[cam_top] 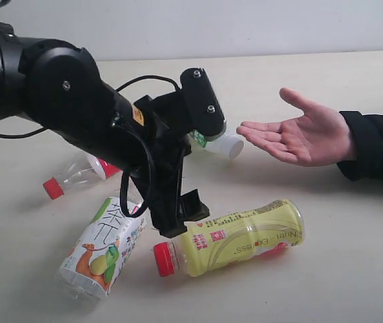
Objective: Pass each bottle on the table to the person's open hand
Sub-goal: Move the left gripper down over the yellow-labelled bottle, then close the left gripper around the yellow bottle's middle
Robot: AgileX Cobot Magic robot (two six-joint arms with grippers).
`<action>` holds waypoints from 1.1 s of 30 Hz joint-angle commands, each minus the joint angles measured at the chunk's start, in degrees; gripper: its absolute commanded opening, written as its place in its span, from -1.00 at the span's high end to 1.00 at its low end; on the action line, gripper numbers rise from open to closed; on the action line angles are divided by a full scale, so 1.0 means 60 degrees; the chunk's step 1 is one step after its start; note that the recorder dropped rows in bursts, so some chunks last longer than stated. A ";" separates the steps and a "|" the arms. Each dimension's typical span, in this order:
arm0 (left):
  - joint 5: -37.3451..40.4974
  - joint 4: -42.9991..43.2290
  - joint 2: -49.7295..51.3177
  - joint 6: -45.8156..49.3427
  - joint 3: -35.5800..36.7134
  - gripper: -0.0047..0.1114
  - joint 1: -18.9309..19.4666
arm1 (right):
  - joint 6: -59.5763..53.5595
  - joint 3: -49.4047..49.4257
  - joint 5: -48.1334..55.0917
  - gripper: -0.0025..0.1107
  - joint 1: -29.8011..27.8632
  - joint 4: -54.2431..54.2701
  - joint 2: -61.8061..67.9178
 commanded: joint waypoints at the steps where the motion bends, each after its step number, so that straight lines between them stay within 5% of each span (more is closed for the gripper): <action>1: -0.0219 -0.0065 0.0288 -0.0293 -0.0027 -0.55 -0.0176 | 0.0002 -0.0044 -0.0069 0.96 0.0012 0.0013 0.0033; 33: -0.0807 -0.0148 0.1342 -0.1006 -0.0042 -0.55 -0.0747 | 0.0002 -0.0044 -0.0092 0.96 0.0012 0.0034 0.0033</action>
